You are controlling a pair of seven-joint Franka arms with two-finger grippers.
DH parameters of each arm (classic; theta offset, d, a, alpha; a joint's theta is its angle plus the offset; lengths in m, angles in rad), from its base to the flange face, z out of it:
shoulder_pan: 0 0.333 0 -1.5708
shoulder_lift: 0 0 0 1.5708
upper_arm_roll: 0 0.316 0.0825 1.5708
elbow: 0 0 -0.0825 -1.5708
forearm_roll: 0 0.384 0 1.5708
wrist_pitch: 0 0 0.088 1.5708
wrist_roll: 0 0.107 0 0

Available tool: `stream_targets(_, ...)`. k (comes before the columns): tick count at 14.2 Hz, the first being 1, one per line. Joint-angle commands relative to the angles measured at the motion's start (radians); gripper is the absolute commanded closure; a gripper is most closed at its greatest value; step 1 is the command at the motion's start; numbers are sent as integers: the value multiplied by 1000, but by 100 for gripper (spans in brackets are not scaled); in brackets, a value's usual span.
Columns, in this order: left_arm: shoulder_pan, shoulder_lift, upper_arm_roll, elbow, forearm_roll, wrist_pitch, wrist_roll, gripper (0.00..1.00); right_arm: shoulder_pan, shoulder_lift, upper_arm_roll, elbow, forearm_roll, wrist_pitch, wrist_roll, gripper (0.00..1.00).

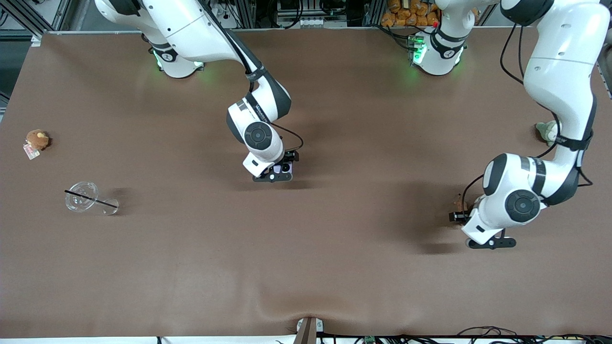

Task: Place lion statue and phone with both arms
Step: 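Set the lion beside the lamp while the right gripper grasps the phone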

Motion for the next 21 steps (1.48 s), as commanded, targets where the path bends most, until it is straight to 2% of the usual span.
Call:
stream_targets(1, 0, -113, -28, -20, 7, -85, 2, 0, 25, -5, -9, -18, 17, 22, 27, 0)
stream_targets(9, 11, -332, -134, -2, -11, -268, 22, 0, 25, 24, -9, -18, 17, 45, 30, 0)
stream_targets(12, 11, -395, -145, 55, -172, -376, 24, 0, 25, 24, -9, -18, 17, 48, 30, 0)
stream_targets(14, 4, -426, -147, 101, -183, -453, 24, 0, 25, 24, -9, -18, 17, 57, 30, 0)
stream_targets(15, 3, -444, -148, 110, -182, -478, 24, 0, 25, 26, -9, -18, 17, 59, 30, 6)
stream_targets(16, 5, -473, -147, 110, -183, -504, 28, 0, 25, 26, -9, -18, 17, 60, 30, 18)
stream_targets(18, 13, -526, -147, 112, -192, -528, 64, 0, 25, 24, -9, -18, 17, 60, 30, 34)
stream_targets(20, 14, -569, -137, 112, -221, -561, 116, 0, 6, 14, -12, -18, 17, 50, 36, 41)
stream_targets(21, 19, -584, -137, 112, -228, -570, 122, 0, -16, -6, -14, -20, 17, 41, 53, 42)
